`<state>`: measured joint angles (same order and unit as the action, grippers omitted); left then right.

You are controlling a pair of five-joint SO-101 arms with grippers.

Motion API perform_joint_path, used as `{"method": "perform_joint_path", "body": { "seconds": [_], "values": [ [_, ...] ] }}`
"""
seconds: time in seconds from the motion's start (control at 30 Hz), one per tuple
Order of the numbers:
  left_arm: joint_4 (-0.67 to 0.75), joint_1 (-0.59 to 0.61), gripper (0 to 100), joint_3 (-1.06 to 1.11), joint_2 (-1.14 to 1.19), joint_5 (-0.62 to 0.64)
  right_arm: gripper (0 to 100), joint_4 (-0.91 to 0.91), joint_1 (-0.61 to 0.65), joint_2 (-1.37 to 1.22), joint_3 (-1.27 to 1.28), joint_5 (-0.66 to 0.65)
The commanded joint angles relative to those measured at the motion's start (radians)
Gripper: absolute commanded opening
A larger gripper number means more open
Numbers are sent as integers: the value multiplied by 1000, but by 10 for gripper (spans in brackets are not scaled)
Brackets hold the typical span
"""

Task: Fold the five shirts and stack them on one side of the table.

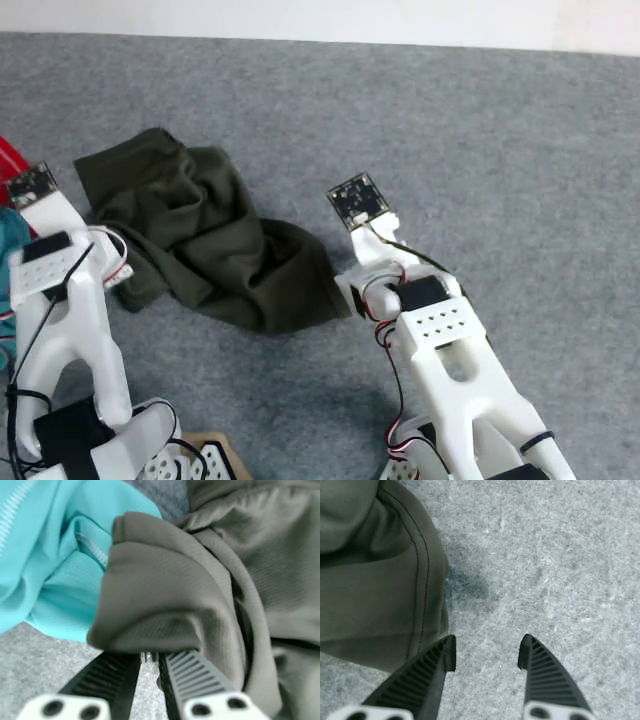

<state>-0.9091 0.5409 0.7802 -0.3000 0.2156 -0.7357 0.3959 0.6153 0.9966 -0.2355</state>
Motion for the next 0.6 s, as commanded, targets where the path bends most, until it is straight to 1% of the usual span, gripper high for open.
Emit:
{"method": "perform_joint_path", "body": {
  "seconds": [0.0, 0.07, 0.13, 0.33, 0.47, 0.57],
  "values": [
    [48, -24, 86, 39, -41, 5, 205, 16, 8, 1, -5, -12],
    [48, -24, 159, 39, -41, 5, 205, 16, 21, 1, -5, -12],
    [51, -24, 193, 39, -41, 6, 205, 16, 31, 1, -4, -12],
    [54, -24, 98, 36, -36, 6, 205, 16, 35, -1, -4, -12],
    [54, -24, 54, 35, -41, 6, 205, 16, 35, -1, -4, -12],
    [83, -24, 16, 33, -41, 6, 205, 16, 35, -1, -4, -12]
  ]
}}
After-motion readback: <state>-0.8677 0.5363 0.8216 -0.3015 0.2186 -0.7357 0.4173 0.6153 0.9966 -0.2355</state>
